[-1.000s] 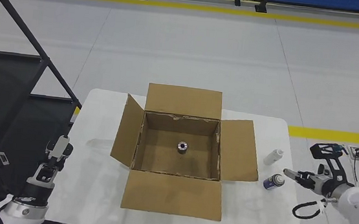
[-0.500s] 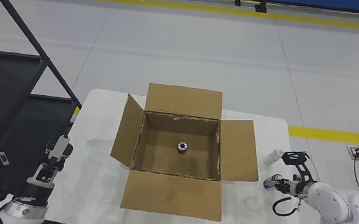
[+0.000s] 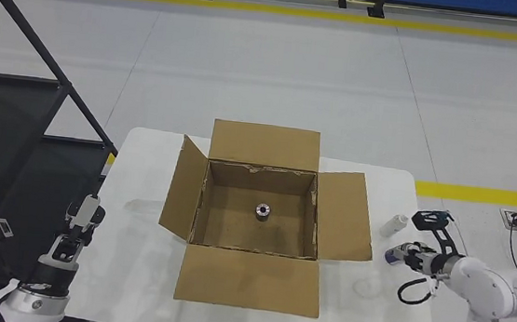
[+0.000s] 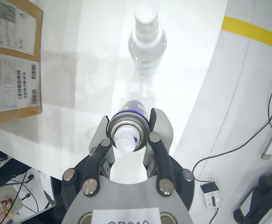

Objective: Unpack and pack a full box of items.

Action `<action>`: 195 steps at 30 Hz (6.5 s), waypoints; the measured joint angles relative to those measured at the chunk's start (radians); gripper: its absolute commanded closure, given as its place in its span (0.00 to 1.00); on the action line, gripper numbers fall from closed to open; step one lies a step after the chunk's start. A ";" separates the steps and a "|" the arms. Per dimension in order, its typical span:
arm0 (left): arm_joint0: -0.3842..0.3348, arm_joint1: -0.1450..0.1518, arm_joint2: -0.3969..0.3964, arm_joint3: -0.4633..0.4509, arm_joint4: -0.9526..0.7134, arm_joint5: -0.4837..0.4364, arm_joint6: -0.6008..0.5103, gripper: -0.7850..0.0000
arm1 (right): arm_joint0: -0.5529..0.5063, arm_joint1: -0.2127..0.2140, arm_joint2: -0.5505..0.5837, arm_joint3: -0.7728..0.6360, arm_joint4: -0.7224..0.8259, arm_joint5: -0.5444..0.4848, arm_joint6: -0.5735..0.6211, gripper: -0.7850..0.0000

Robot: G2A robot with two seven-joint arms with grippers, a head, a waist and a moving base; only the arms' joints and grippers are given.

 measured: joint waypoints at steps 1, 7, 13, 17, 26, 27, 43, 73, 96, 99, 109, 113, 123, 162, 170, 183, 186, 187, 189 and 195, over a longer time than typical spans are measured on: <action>0.000 0.000 0.000 0.000 0.000 0.000 0.000 0.00 | -0.013 0.003 0.017 -0.052 0.014 0.007 0.004 1.00; 0.000 0.000 0.000 0.000 0.000 0.000 0.000 0.00 | -0.069 0.008 0.066 -0.358 0.079 0.128 0.008 1.00; 0.000 0.000 0.000 0.000 0.000 0.000 0.000 0.00 | -0.120 0.007 -0.018 -0.603 0.149 0.156 0.007 1.00; 0.000 0.000 0.000 0.000 0.000 0.000 0.000 0.00 | -0.063 0.005 -0.192 -0.583 0.066 0.172 0.018 1.00; 0.000 0.000 0.000 0.000 0.000 0.000 0.000 0.00 | 0.220 -0.043 -0.635 -0.293 -0.021 0.298 0.011 1.00; 0.000 0.000 0.000 0.000 0.000 0.000 0.000 0.00 | 0.236 -0.049 -0.668 -0.270 -0.035 0.309 0.005 1.00; 0.000 0.000 0.000 0.000 0.000 0.000 0.000 0.00 | 0.485 -0.167 -0.997 0.209 -0.158 0.486 -0.129 1.00; 0.000 0.000 0.000 0.000 0.000 0.000 0.000 0.00 | 0.244 -0.081 -0.405 -0.341 -0.204 0.355 -0.016 0.00; 0.000 0.000 0.000 0.000 0.000 0.000 0.000 0.00 | 0.379 -0.045 -0.236 0.389 -0.243 0.234 -0.022 0.52; 0.000 0.000 0.000 0.000 0.000 0.000 0.000 0.00 | 0.387 -0.045 -0.247 0.423 -0.229 0.222 -0.043 0.73; 0.000 0.000 0.000 0.000 0.000 0.000 0.000 0.00 | 0.409 -0.040 -0.247 0.479 -0.166 0.202 -0.080 1.00; 0.000 0.000 0.000 0.000 0.000 0.000 0.000 0.00 | 0.397 -0.032 -0.219 0.429 -0.131 0.184 -0.075 1.00; 0.000 0.000 0.000 0.000 0.000 0.000 0.000 0.00 | 0.209 -0.011 -0.087 -0.152 0.012 0.260 -0.025 1.00; 0.000 0.000 0.000 0.000 0.000 0.000 0.000 0.00 | 0.495 -0.206 -1.081 0.110 -0.130 0.513 -0.155 1.00; 0.000 0.000 0.000 0.000 0.000 0.000 0.000 0.00 | 0.595 -0.282 -1.162 0.314 -0.078 0.532 -0.163 0.93; 0.000 0.000 0.000 0.000 0.000 0.000 0.000 0.00 | 0.594 -0.306 -1.129 0.304 -0.092 0.520 -0.108 0.00; 0.000 0.000 0.000 0.000 0.000 0.000 0.000 0.00 | 0.581 -0.303 -1.108 0.279 -0.100 0.507 -0.096 0.00; 0.000 0.000 0.000 0.000 0.000 0.000 0.000 0.00 | 0.576 -0.301 -1.098 0.265 -0.103 0.502 -0.094 0.00; 0.000 0.000 0.000 0.000 0.000 0.000 0.000 0.00 | 0.566 -0.296 -1.075 0.229 -0.099 0.493 -0.089 0.00; 0.000 0.000 0.000 0.000 0.000 0.000 0.000 0.00 | 0.464 -0.246 -0.875 -0.067 -0.029 0.434 -0.005 0.00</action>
